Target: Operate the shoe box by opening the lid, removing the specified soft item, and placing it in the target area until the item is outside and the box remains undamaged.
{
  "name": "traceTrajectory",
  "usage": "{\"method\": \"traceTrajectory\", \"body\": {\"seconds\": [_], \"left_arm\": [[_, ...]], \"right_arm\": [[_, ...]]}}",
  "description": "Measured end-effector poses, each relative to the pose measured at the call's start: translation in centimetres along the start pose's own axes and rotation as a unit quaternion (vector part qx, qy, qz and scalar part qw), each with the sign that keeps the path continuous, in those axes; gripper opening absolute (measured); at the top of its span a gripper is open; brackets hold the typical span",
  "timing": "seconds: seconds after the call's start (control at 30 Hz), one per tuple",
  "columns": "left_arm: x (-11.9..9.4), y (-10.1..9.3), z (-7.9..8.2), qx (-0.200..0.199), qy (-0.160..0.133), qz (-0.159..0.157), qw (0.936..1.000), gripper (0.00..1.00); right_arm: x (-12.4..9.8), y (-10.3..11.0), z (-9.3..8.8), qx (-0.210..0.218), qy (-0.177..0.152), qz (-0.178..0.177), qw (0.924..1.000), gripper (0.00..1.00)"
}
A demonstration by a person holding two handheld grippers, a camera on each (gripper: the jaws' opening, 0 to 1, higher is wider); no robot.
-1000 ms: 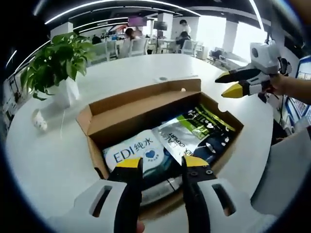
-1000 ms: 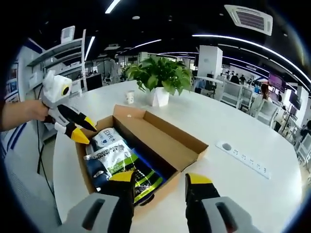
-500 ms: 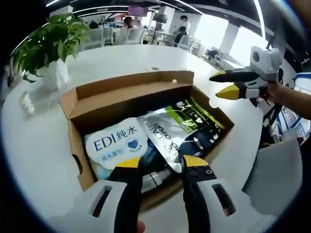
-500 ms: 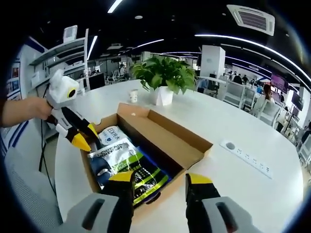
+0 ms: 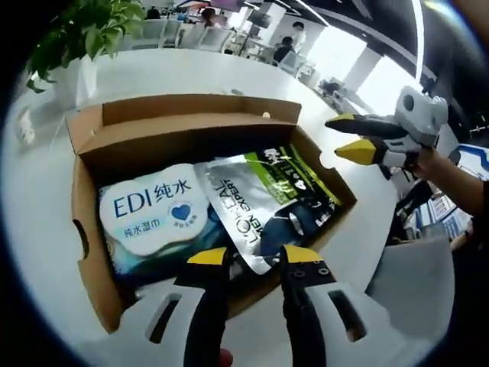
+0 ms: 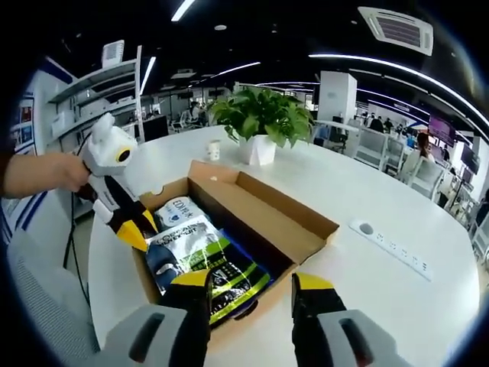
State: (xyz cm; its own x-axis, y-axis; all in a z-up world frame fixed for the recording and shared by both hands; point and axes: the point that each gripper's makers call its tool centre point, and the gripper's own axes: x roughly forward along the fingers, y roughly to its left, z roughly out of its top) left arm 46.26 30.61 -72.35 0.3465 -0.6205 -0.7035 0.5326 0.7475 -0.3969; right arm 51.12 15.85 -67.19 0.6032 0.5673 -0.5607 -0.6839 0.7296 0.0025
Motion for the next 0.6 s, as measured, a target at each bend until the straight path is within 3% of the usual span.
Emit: {"method": "traceTrajectory", "body": {"seconds": [0.33, 0.5, 0.6], "left_arm": [[0.17, -0.16, -0.12, 0.001, 0.004, 0.004, 1.0, 0.16], [-0.1, 0.2, 0.41, 0.004, -0.009, 0.016, 0.9998, 0.03], [-0.22, 0.55, 0.51, 0.001, -0.013, 0.015, 0.9998, 0.02]], "right_arm": [[0.1, 0.61, -0.46, -0.007, 0.005, 0.01, 0.9999, 0.37], [0.25, 0.82, -0.51, -0.01, 0.007, 0.013, 0.9998, 0.37], [0.43, 1.05, -0.34, -0.011, 0.006, 0.017, 0.9998, 0.37]]}}
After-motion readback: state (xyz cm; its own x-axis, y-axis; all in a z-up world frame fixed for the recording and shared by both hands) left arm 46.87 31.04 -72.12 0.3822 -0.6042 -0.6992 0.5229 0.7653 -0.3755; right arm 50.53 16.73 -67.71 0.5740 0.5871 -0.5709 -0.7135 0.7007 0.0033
